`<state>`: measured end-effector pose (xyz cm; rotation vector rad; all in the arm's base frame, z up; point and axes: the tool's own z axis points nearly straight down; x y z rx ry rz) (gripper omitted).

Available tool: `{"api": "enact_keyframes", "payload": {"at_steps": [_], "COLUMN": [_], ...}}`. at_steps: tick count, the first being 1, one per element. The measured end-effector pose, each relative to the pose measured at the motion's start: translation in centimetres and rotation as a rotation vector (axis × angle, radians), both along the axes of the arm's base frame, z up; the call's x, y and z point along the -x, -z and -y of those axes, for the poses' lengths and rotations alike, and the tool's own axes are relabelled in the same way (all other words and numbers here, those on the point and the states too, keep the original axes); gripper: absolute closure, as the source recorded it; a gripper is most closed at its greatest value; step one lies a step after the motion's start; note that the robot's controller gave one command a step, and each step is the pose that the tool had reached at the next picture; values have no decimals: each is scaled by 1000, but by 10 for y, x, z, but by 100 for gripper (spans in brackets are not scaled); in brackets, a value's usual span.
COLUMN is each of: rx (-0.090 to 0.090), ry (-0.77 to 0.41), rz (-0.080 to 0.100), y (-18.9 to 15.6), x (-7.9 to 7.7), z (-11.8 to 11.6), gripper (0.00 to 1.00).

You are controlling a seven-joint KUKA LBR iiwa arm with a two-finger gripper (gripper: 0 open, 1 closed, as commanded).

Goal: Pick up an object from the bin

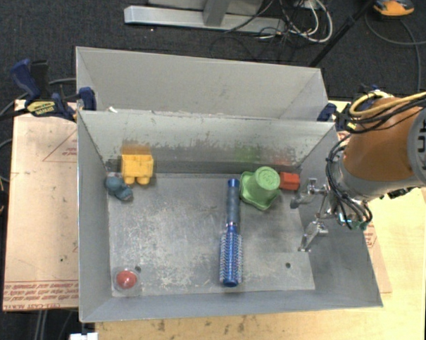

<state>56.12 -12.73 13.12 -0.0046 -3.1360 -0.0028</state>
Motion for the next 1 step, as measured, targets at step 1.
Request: {"api": "enact_keyframes", "payload": {"at_steps": [1], "rx": [-2], "ry": [18], "rz": [14], "y": [9], "x": [-71], "z": [-81], "gripper": [0]}}
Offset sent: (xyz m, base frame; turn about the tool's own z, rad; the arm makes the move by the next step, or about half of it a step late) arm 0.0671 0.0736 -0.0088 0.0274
